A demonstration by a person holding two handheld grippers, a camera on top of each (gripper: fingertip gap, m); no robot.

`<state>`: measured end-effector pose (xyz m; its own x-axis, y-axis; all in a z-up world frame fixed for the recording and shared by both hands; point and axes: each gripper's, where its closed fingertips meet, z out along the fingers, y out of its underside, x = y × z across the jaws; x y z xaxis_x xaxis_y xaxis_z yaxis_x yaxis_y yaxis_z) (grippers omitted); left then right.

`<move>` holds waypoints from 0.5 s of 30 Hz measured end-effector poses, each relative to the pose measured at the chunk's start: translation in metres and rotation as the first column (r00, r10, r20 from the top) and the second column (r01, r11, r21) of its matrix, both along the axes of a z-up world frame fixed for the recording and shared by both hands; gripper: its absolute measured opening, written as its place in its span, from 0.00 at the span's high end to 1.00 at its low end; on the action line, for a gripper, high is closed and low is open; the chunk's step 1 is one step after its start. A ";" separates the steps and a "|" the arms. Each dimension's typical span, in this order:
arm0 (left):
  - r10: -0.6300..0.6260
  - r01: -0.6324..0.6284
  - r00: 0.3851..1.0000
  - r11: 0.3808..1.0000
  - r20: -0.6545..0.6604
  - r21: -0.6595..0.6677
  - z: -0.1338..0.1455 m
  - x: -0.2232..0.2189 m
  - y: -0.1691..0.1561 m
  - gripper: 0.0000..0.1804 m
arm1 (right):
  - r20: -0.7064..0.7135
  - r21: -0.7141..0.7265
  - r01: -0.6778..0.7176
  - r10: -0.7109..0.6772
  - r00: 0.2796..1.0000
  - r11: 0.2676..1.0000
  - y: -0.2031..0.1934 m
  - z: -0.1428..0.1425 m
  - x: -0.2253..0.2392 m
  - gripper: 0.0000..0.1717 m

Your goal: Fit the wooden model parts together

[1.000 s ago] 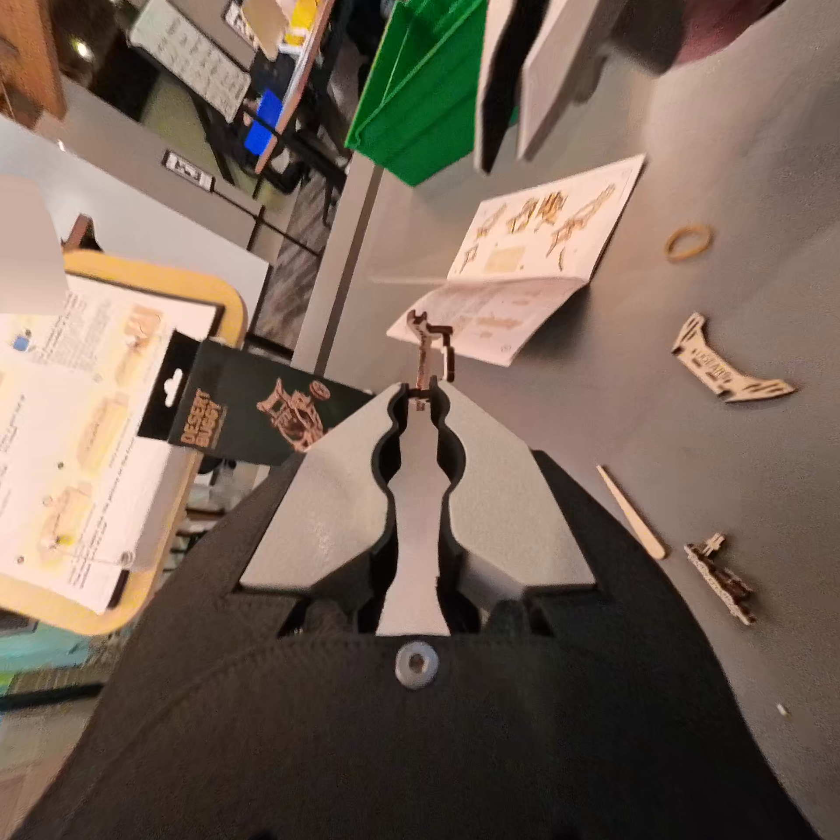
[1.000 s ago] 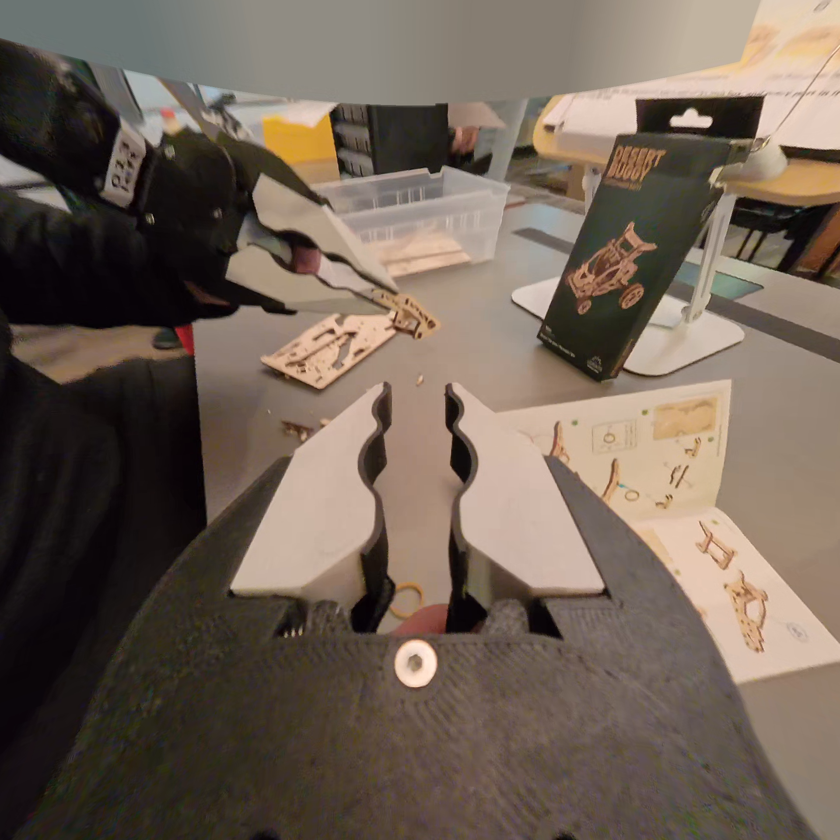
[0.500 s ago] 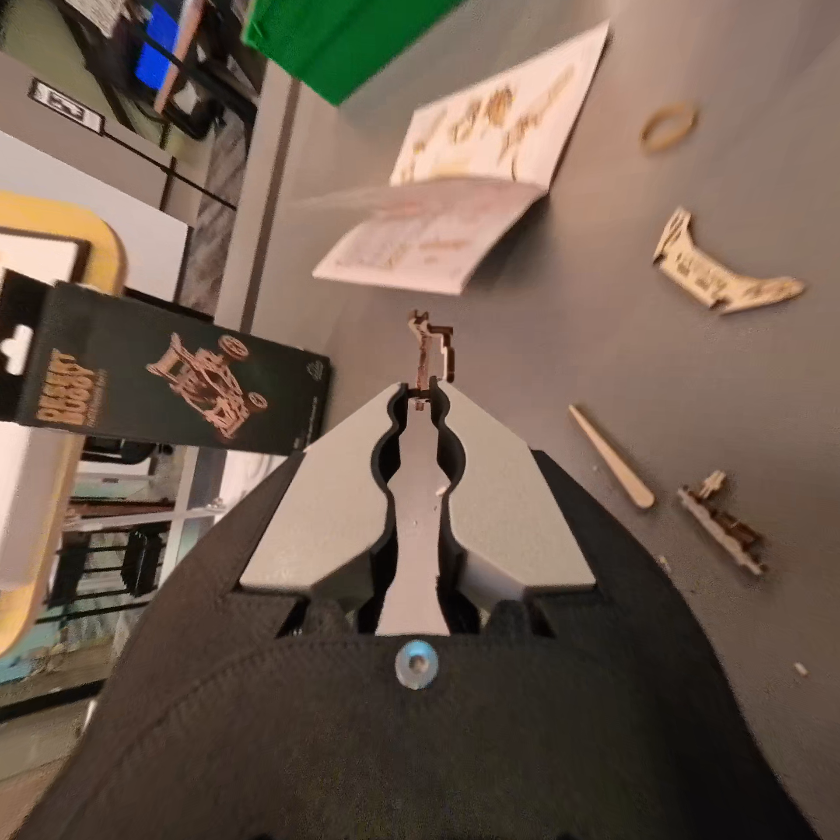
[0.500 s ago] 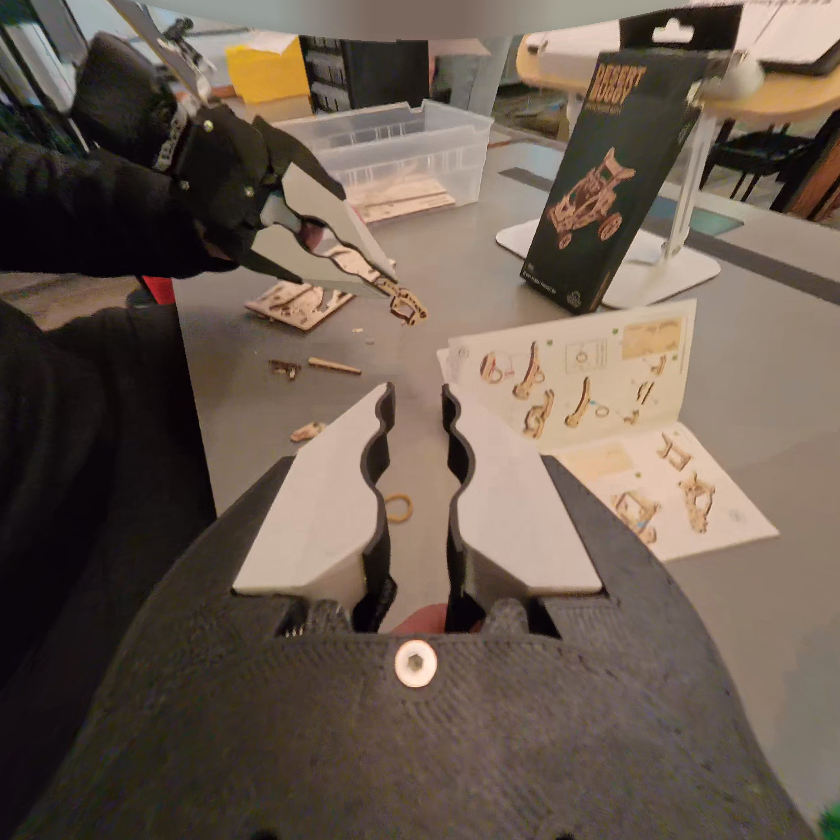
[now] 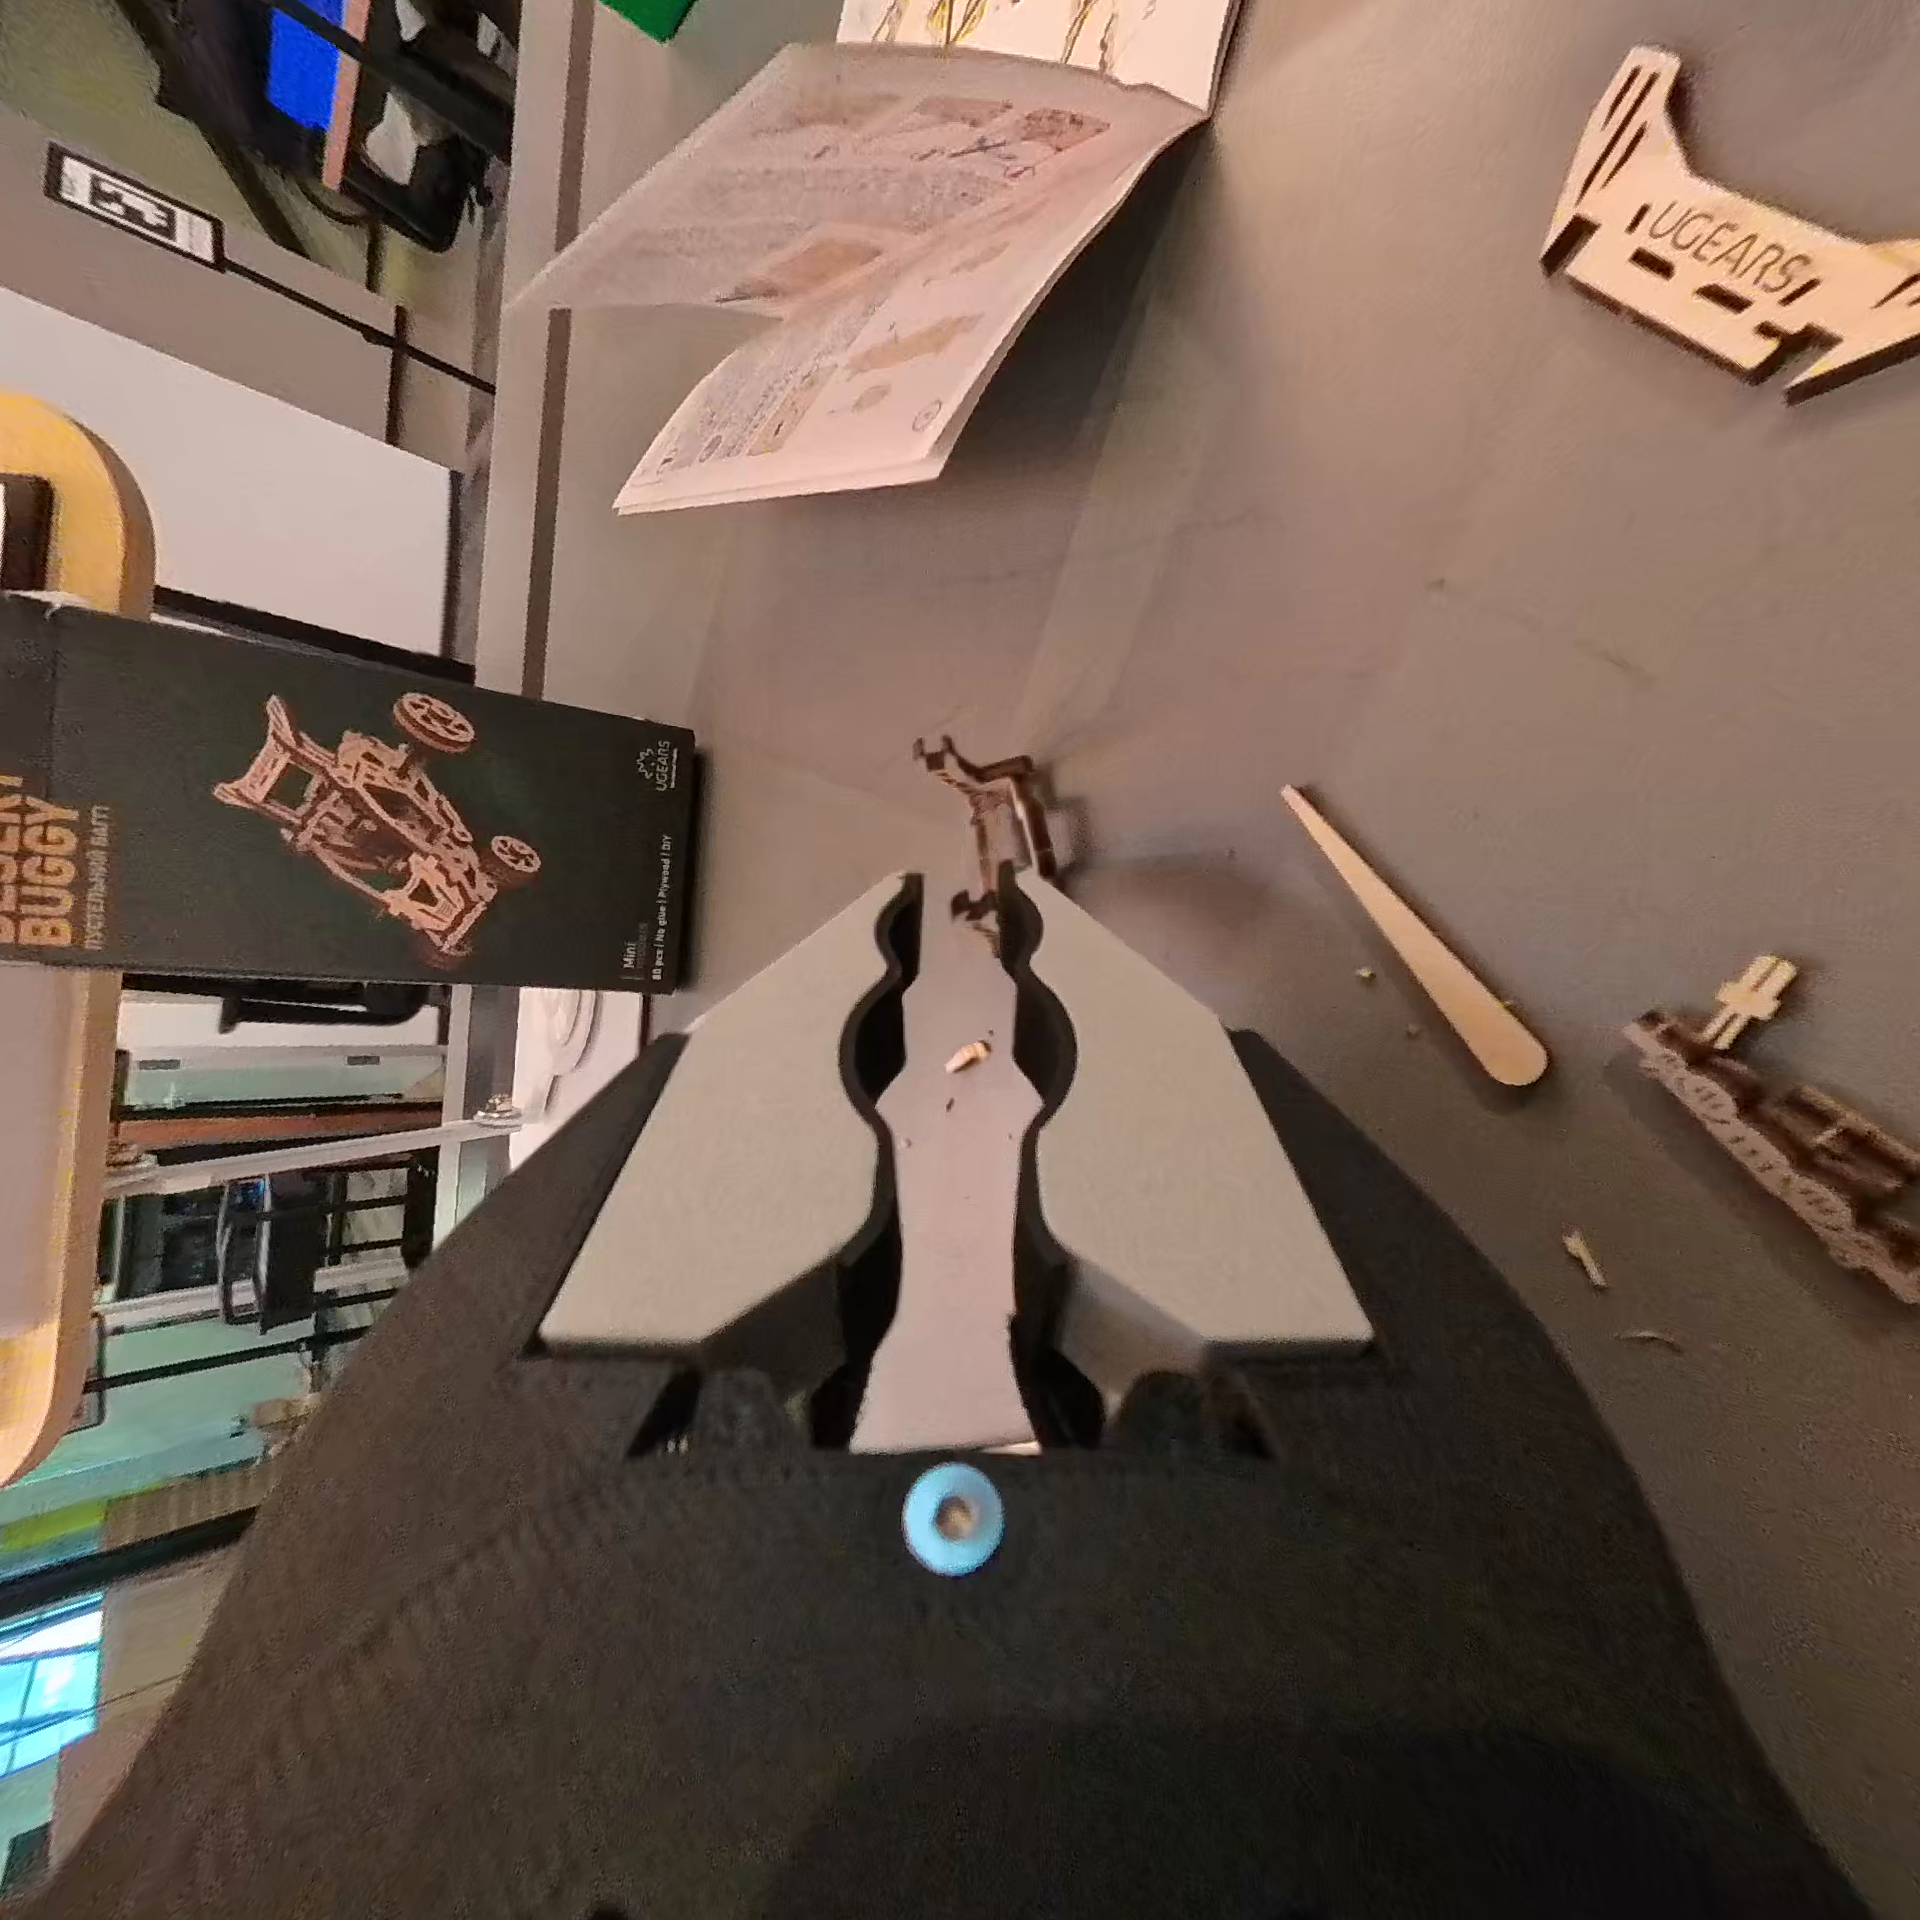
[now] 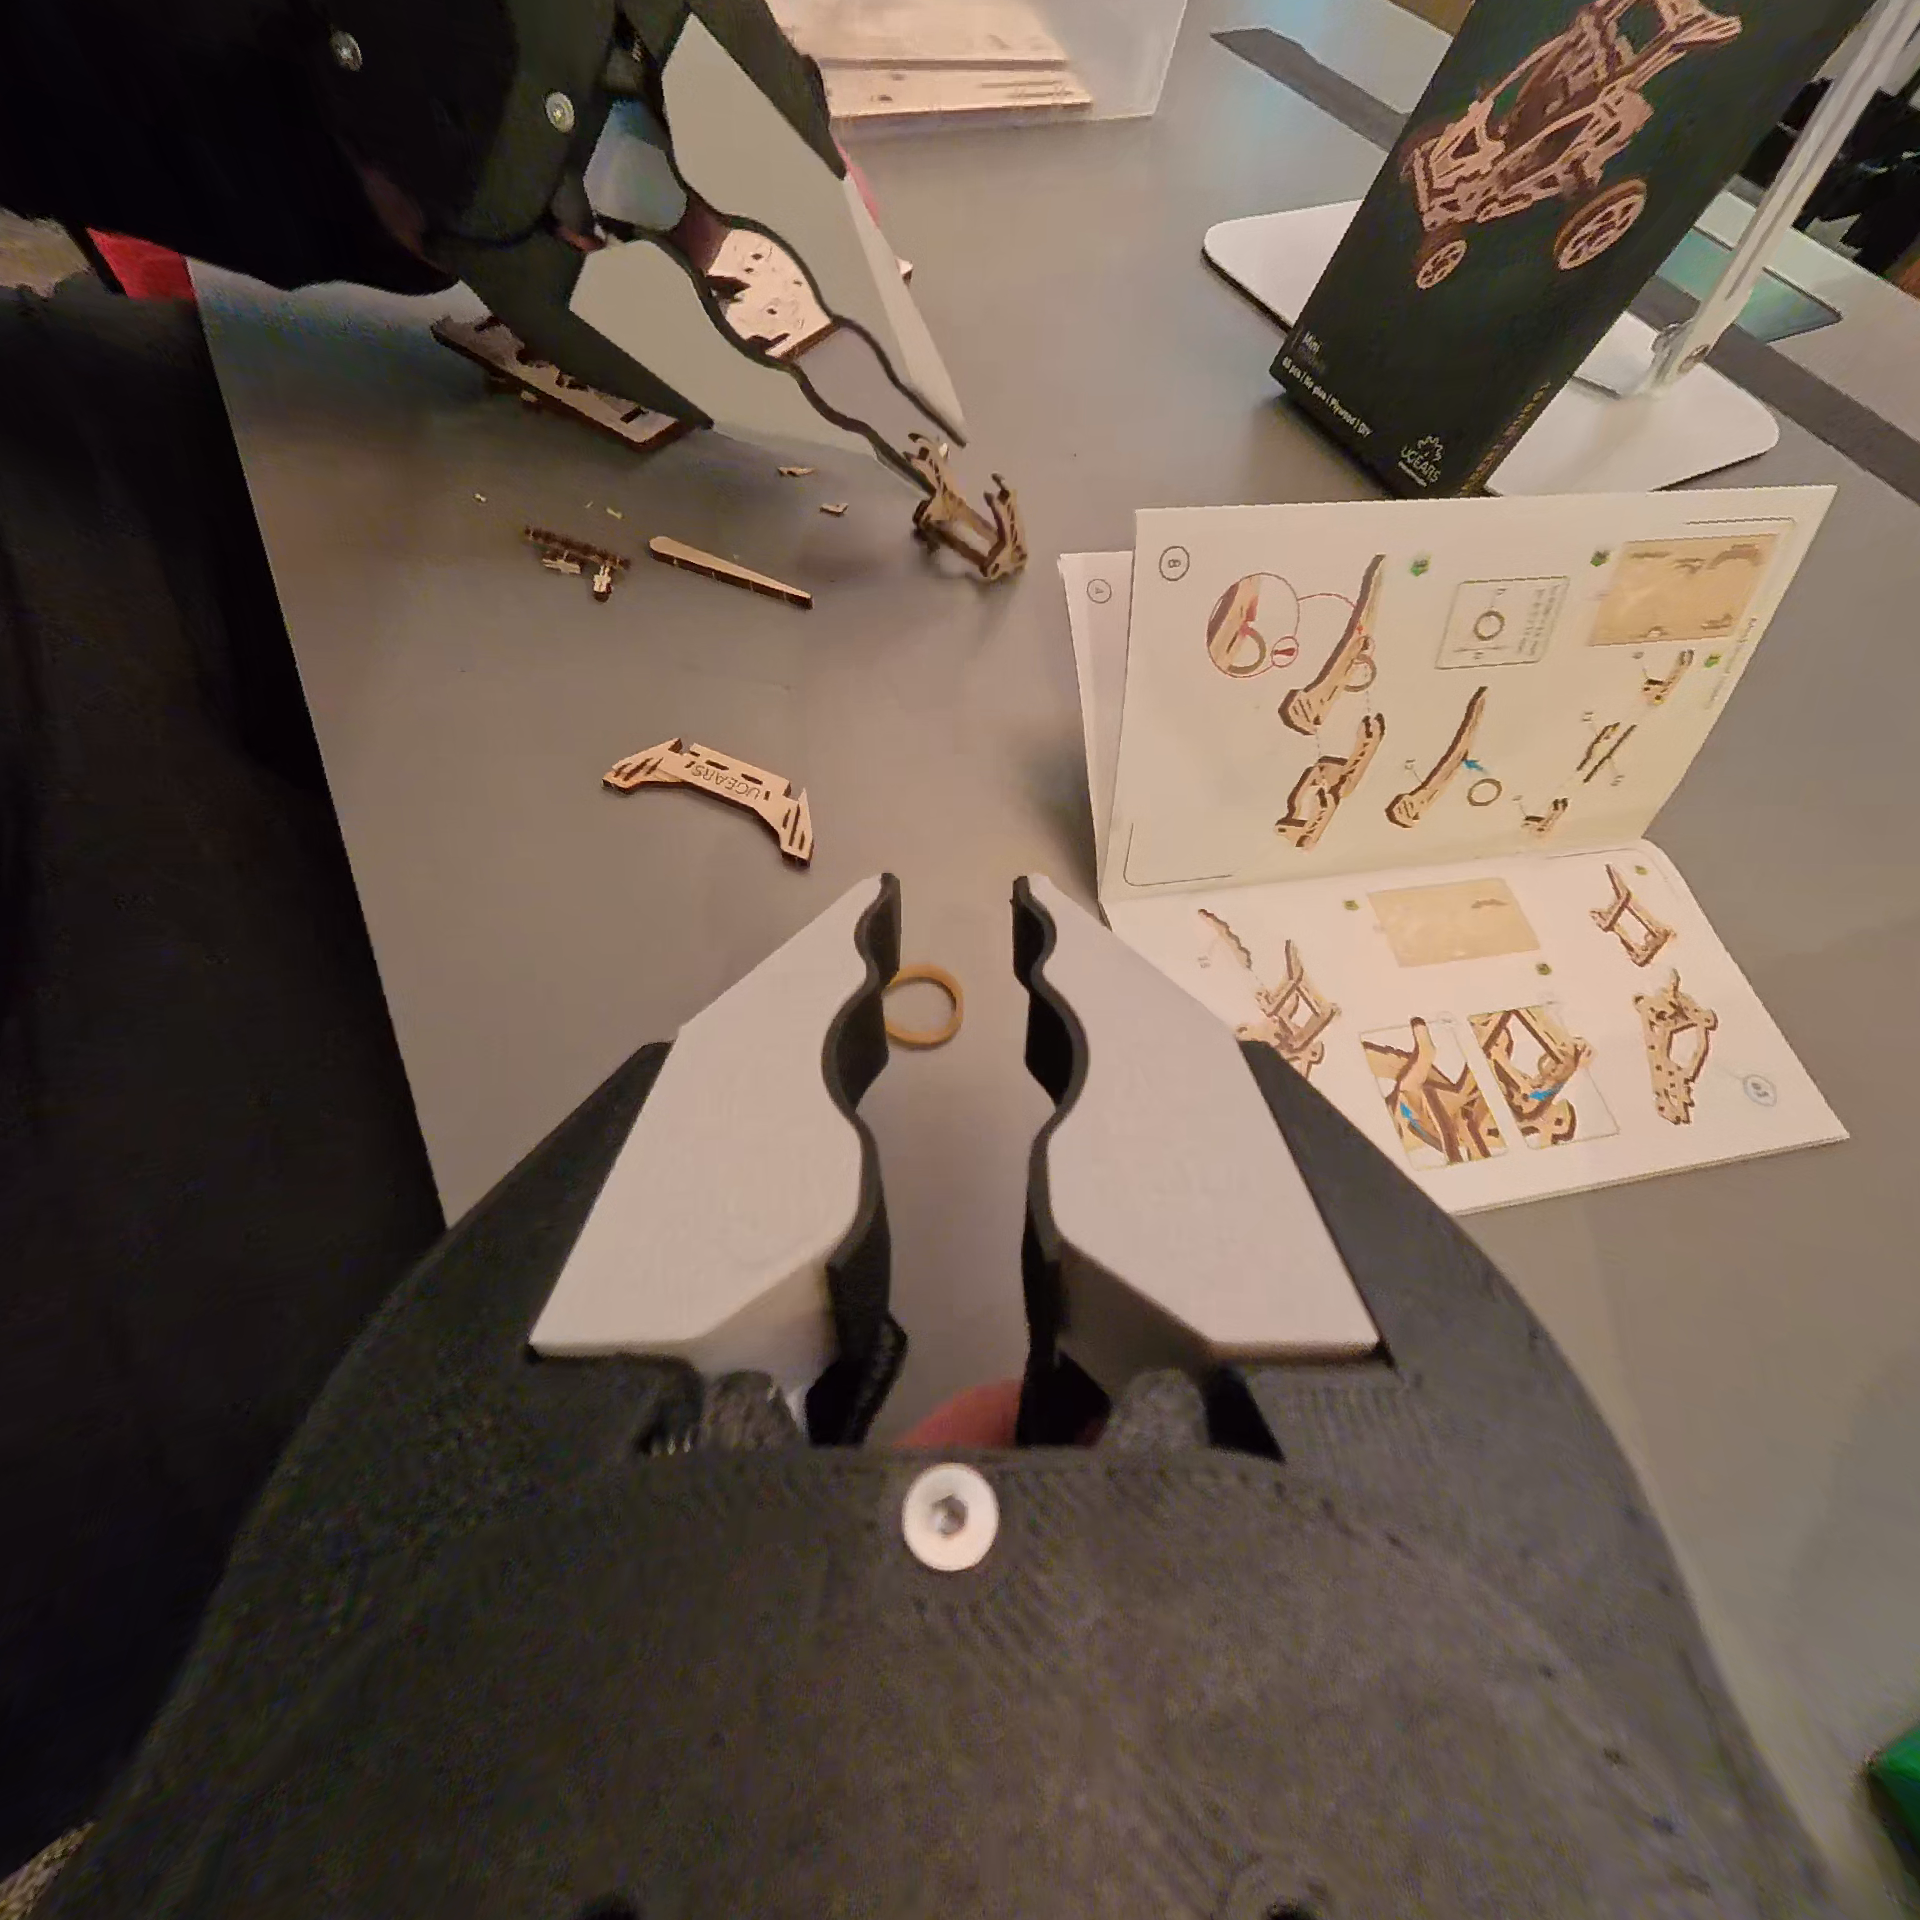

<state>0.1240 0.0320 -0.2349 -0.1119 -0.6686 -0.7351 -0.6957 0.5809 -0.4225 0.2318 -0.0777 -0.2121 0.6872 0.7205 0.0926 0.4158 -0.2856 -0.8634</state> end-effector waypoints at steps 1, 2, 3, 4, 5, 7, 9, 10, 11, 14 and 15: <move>0.000 0.000 1.000 1.000 0.009 -0.005 0.001 0.000 0.000 0.92 | 0.008 -0.002 -0.002 0.002 1.000 1.000 0.000 -0.001 0.000 0.89; -0.002 0.002 1.000 1.000 0.017 -0.017 0.001 0.000 -0.001 0.91 | 0.015 -0.002 -0.005 0.005 1.000 1.000 0.000 -0.002 -0.001 0.89; -0.001 0.001 1.000 1.000 0.017 -0.028 0.001 0.000 -0.001 0.89 | 0.018 -0.003 -0.007 0.007 1.000 1.000 0.000 -0.002 -0.001 0.89; -0.001 0.002 1.000 0.999 0.013 -0.038 0.000 -0.001 -0.001 0.87 | 0.019 -0.003 -0.008 0.008 1.000 1.000 0.000 -0.002 -0.002 0.89; 0.001 0.000 1.000 0.999 0.010 -0.045 0.000 -0.003 -0.001 0.85 | 0.021 -0.002 -0.010 0.010 1.000 1.000 0.000 -0.002 -0.003 0.89; 0.023 -0.022 0.999 0.997 0.025 -0.069 0.007 -0.009 -0.001 0.82 | 0.033 0.007 -0.039 0.039 0.999 0.999 -0.003 0.000 -0.011 0.90; 0.054 -0.051 0.997 0.996 0.050 -0.076 0.020 -0.016 -0.002 0.80 | 0.073 0.001 -0.086 0.086 0.994 0.996 -0.005 -0.003 -0.022 0.90; 0.063 -0.058 0.996 0.995 0.065 -0.079 0.029 -0.018 -0.006 0.80 | 0.099 -0.007 -0.110 0.111 0.989 0.994 -0.005 -0.007 -0.026 0.90; 0.064 -0.057 0.995 0.994 0.080 -0.088 0.037 -0.018 -0.013 0.80 | 0.126 -0.013 -0.136 0.137 0.983 0.991 -0.005 -0.010 -0.031 0.90; 0.048 -0.033 0.994 0.988 0.099 -0.149 0.047 -0.011 -0.044 0.82 | 0.180 -0.092 -0.201 0.215 0.960 0.975 -0.003 -0.026 -0.045 0.88; 0.045 -0.023 0.992 0.982 0.115 -0.187 0.048 -0.007 -0.056 0.83 | 0.201 -0.137 -0.212 0.237 0.950 0.968 -0.004 -0.034 -0.048 0.87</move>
<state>0.1166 -0.0235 -0.1872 -0.0061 -0.7962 -0.6050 -0.6523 0.4617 -0.6011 0.1842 -0.0815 -0.2466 0.4791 0.8681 0.1297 0.6521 -0.2531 -0.7146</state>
